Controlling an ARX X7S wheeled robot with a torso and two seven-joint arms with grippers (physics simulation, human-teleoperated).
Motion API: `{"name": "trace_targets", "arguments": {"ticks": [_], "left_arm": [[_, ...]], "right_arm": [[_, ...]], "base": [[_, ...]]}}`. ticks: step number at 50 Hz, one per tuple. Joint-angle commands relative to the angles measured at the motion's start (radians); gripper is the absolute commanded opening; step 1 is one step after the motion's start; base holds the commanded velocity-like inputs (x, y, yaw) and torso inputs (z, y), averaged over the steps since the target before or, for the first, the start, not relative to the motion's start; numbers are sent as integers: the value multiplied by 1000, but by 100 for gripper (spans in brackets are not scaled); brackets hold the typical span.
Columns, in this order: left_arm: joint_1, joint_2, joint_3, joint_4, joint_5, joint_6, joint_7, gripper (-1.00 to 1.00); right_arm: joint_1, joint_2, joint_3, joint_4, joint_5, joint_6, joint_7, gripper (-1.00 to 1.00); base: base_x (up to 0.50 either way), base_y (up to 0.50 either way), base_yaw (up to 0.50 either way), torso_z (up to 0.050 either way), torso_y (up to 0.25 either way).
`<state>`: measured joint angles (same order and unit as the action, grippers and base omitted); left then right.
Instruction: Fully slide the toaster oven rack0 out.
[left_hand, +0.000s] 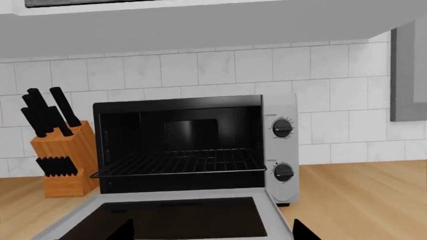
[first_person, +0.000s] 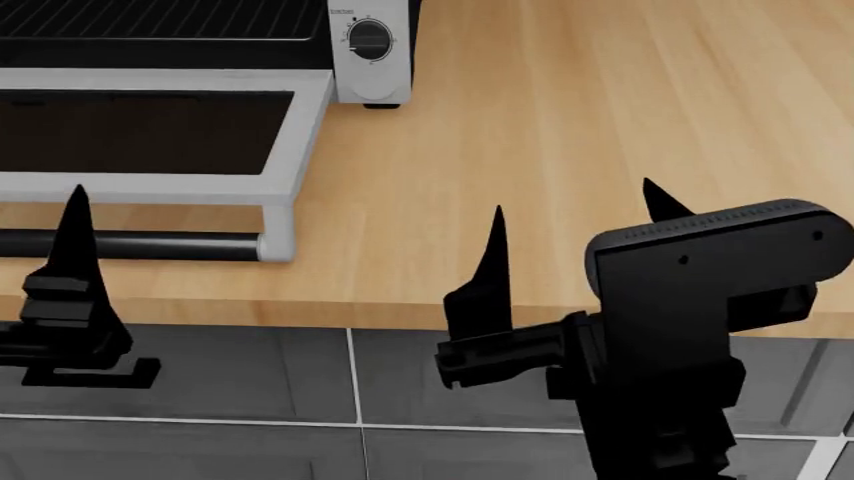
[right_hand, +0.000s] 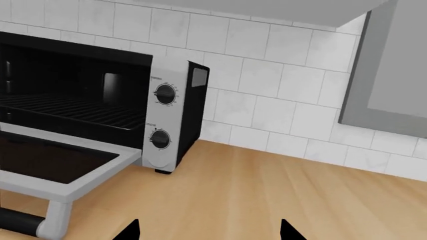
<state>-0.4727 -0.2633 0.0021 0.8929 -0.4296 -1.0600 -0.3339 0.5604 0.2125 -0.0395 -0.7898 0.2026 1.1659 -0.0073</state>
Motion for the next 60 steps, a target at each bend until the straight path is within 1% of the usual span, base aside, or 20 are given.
{"name": "trace_targets", "arguments": {"ticks": [1, 4, 8, 14, 27, 60], "left_arm": [[-128, -1, -37, 65, -66, -165, -26, 100], [-127, -6, -27, 66, -62, -163, -34, 100], [-152, 2, -45, 74, -86, -192, -34, 100], [-149, -5, -26, 67, -81, -178, -40, 100], [-146, -14, -18, 52, -82, -157, -48, 100], [-147, -26, -38, 49, -121, -160, -64, 100]], "right_arm": [[95, 28, 6, -39, 17, 120, -2, 100], [102, 28, 3, -47, 21, 133, -1, 100], [108, 28, 6, -48, 26, 140, -2, 100], [113, 29, 5, -56, 30, 149, 1, 100], [119, 35, 7, -70, 37, 159, 6, 100], [129, 44, 6, -90, 61, 183, 16, 100]], "base": [[0, 0, 0, 0, 0], [0, 0, 0, 0, 0], [0, 0, 0, 0, 0], [37, 0, 0, 0, 0], [384, 0, 0, 0, 0], [390, 0, 0, 0, 0]]}}
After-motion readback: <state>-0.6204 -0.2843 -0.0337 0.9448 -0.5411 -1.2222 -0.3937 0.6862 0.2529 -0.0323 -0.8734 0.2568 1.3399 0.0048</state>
